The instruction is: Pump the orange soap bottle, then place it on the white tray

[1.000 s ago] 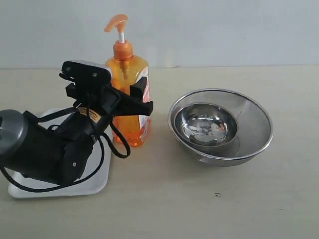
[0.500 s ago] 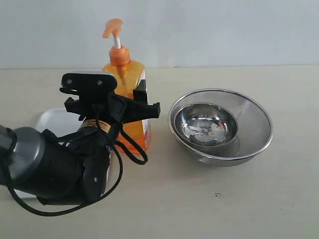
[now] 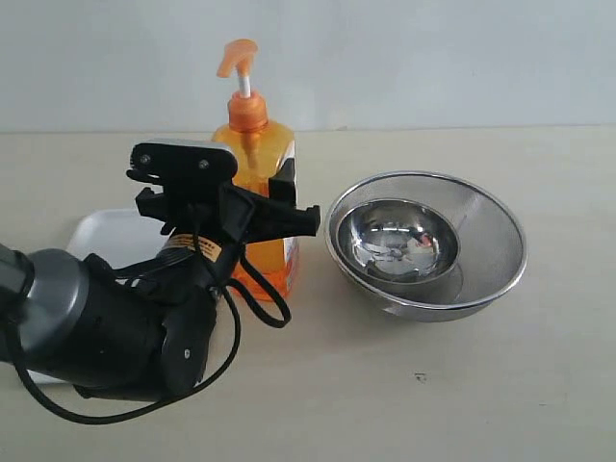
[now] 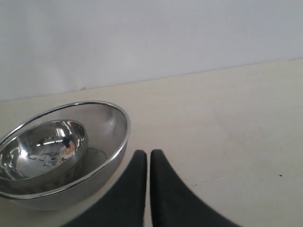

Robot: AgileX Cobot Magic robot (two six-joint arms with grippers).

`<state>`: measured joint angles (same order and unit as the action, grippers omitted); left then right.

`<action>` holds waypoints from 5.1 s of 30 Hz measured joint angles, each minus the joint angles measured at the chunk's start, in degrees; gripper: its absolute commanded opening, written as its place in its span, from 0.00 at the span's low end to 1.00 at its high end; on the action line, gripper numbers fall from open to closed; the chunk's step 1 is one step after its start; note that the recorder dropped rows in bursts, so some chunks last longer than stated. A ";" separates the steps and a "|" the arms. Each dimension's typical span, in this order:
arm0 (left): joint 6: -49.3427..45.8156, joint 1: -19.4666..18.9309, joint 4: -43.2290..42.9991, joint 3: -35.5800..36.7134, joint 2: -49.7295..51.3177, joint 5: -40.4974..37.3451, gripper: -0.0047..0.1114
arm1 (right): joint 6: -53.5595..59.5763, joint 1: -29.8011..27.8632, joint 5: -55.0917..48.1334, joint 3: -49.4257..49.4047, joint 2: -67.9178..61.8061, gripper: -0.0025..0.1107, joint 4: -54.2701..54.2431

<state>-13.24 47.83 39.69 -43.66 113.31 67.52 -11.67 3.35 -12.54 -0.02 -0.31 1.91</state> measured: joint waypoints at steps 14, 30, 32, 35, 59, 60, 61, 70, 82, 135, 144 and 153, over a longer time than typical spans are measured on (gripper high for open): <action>0.11 0.03 -0.22 0.00 0.00 -0.12 0.08 | -19.27 0.03 23.67 0.00 0.00 0.02 -11.39; 0.11 0.13 -0.45 -0.46 0.00 -0.94 0.08 | -71.11 9.73 42.61 32.76 -49.36 0.20 62.86; 0.11 0.13 -0.45 -0.46 0.00 -0.94 0.08 | -78.14 9.73 48.89 38.24 -58.02 0.41 73.75; 0.11 0.13 -0.45 -0.46 0.00 -0.94 0.08 | -79.90 9.73 58.31 42.38 -64.33 0.62 77.43; 0.00 0.13 -0.45 -0.59 0.00 -1.28 0.08 | -54.33 39.97 16.52 61.05 -85.38 0.63 67.47; 0.00 0.13 -0.45 -0.59 0.00 -1.28 0.08 | -54.33 39.97 15.77 61.72 -85.72 0.63 66.62; 0.00 0.13 -0.45 -0.59 0.00 -1.28 0.08 | -54.33 39.97 15.21 62.59 -86.16 0.63 65.58; 0.00 0.13 -0.58 -0.59 0.00 -1.28 0.08 | -55.22 39.97 9.81 67.80 -88.87 0.63 62.02; 0.00 0.13 -0.66 -0.59 0.00 -1.39 0.08 | -54.22 40.01 3.30 68.36 -89.77 0.63 61.81; -8.56 0.25 -0.83 -0.95 -0.14 -2.31 0.08 | -34.96 39.30 -20.80 68.40 -73.49 0.41 55.62; -13.72 0.25 0.35 -0.95 -0.14 -1.85 0.08 | -31.15 39.30 -21.86 68.40 -72.16 0.02 54.44; -18.76 0.25 0.35 -0.95 -0.14 -1.74 0.08 | -30.01 39.30 -20.38 68.40 -72.05 0.02 51.39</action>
<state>-32.00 48.07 40.04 -44.62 113.17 65.78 -41.68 42.66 -32.92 68.37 -72.35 53.31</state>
